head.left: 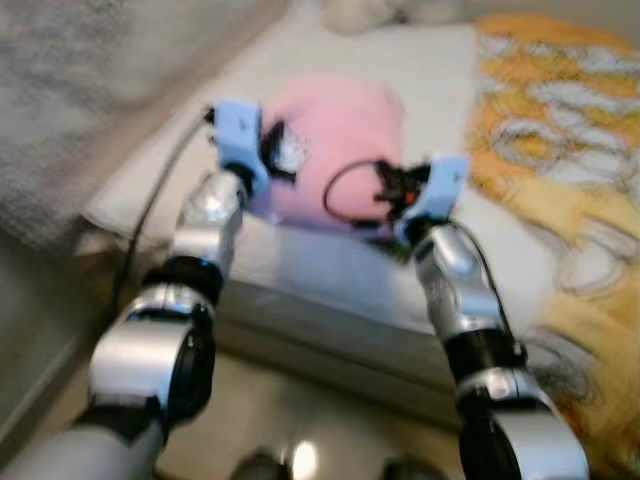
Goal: Clean up the room
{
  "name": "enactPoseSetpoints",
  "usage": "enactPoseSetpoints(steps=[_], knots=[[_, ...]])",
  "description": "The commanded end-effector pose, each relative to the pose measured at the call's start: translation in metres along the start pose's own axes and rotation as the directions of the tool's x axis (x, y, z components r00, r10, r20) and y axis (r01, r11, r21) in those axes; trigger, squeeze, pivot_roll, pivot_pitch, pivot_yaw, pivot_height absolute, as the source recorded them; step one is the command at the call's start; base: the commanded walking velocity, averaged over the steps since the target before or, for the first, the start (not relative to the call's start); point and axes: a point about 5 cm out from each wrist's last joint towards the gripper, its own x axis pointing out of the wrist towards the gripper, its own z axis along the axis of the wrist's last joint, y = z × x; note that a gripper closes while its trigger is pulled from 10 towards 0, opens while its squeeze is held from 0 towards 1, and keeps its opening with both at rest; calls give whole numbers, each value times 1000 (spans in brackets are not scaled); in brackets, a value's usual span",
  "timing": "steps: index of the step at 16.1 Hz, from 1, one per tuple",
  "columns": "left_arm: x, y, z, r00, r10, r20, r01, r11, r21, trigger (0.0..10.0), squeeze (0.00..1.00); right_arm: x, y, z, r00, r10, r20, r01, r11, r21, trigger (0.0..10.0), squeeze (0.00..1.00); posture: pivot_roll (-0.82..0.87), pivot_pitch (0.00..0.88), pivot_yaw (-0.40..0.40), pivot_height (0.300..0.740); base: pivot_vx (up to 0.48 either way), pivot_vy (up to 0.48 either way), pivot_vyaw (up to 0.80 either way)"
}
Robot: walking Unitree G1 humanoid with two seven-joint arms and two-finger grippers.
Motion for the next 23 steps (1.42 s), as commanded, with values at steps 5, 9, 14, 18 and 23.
enactPoseSetpoints(steps=[5, 9, 14, 18, 23], knots=[[1, -1, 5, 999, -5, 40, 3, 999, 48, 10000, 0, -4, -13, 3, 997, -76, 3, 76, 996, -49, 0, 0, 19, 0, 31, 740, 0, 288, 323], [1, 1, 2, 1000, 6, 18, -6, 1000, 3, 10000, 0, -6, -12, 2, 997, -77, 5, 77, 995, -68, 0, 0, 10, 0, 36, 740, 215, 290, -508], [2, -1, 2, 1000, 3, 16, -3, 1000, 3, 10000, 0, -3, -11, 3, 997, -81, 1, 81, 993, -80, 0, 0, 7, 0, 34, 740, 285, 386, -94], [2, -1, 1, 1000, 4, 13, -4, 1000, 4, 10000, 0, -2, -8, 3, 998, -69, 2, 69, 994, -80, 0, 0, 12, 0, 31, 740, 285, 386, 0], [2, 3, 2, 1000, 11, 10, -11, 1000, 2, 10000, 0, -2, -6, 1, 998, -61, -9, 59, 994, -90, 0, 0, 14, 0, 30, 740, 285, 386, -480]])
